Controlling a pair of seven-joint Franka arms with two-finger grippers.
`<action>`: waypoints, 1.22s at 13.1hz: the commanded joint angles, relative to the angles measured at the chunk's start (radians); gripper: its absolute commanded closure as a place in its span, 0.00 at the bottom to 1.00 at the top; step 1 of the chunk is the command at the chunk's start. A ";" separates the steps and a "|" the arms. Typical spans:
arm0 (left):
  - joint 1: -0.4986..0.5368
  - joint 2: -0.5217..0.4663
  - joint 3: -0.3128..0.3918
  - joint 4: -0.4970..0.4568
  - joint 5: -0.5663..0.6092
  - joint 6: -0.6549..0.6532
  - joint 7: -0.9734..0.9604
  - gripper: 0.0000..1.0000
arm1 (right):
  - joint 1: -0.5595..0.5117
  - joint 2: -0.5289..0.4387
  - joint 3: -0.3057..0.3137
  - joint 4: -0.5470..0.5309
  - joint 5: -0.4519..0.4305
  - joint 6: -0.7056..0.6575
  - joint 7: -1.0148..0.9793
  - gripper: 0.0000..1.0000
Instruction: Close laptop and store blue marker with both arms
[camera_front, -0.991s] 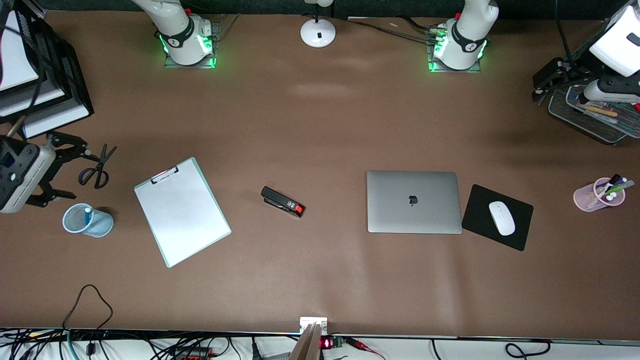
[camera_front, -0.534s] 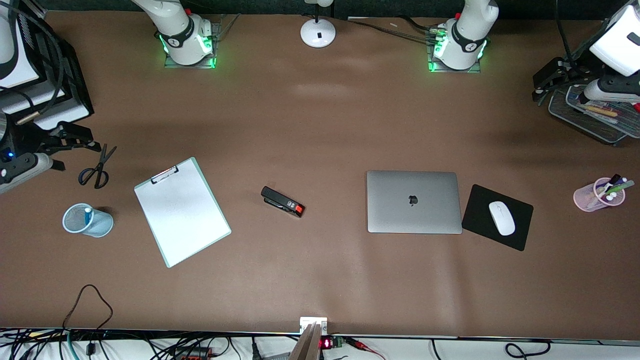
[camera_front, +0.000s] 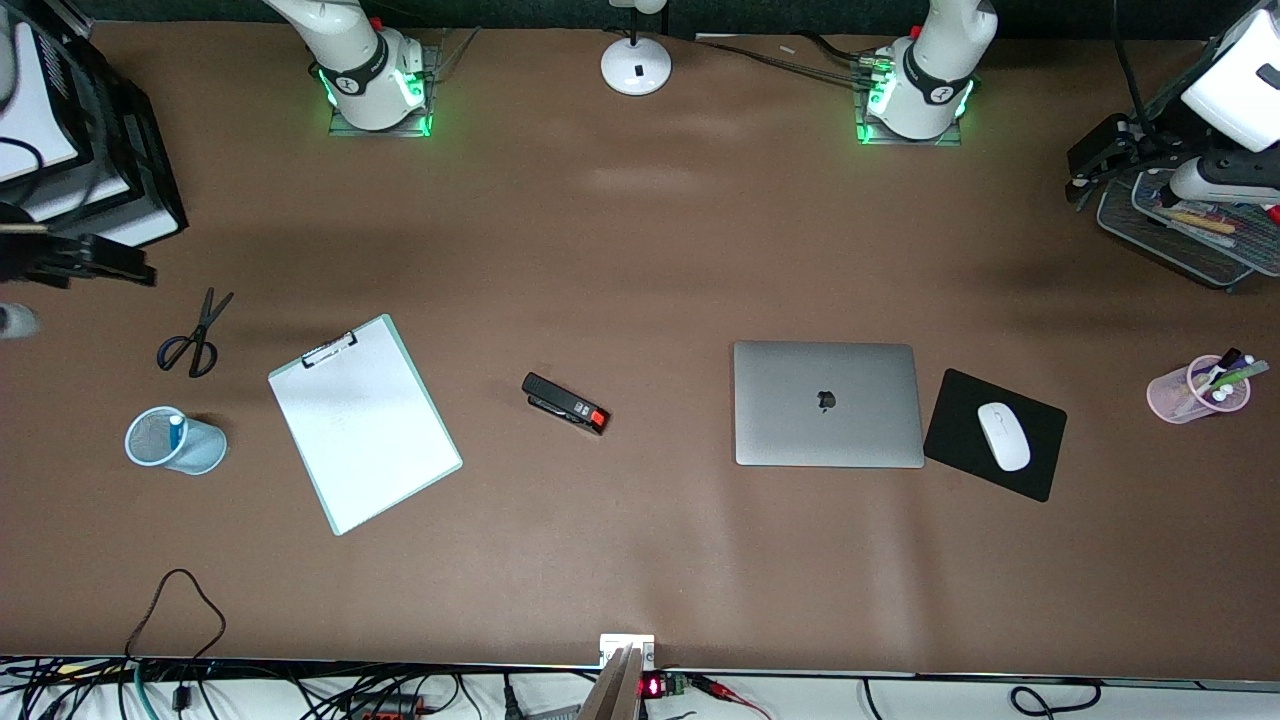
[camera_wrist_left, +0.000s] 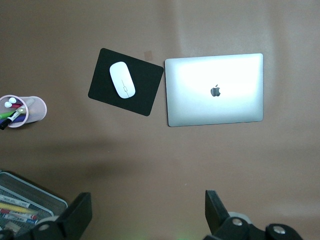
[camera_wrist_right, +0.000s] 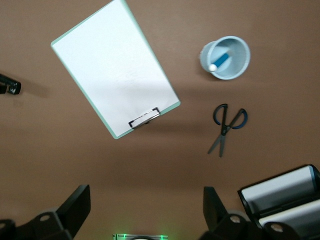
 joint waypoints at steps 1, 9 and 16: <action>0.009 -0.012 0.002 0.003 -0.023 -0.014 0.025 0.00 | -0.040 -0.055 0.011 -0.049 -0.001 -0.008 0.026 0.00; 0.009 -0.012 0.001 -0.002 -0.023 -0.014 0.025 0.00 | 0.009 -0.199 0.002 -0.206 0.000 0.047 0.060 0.00; 0.009 -0.014 0.001 -0.002 -0.023 -0.015 0.025 0.00 | 0.010 -0.290 0.003 -0.288 0.000 0.067 0.063 0.00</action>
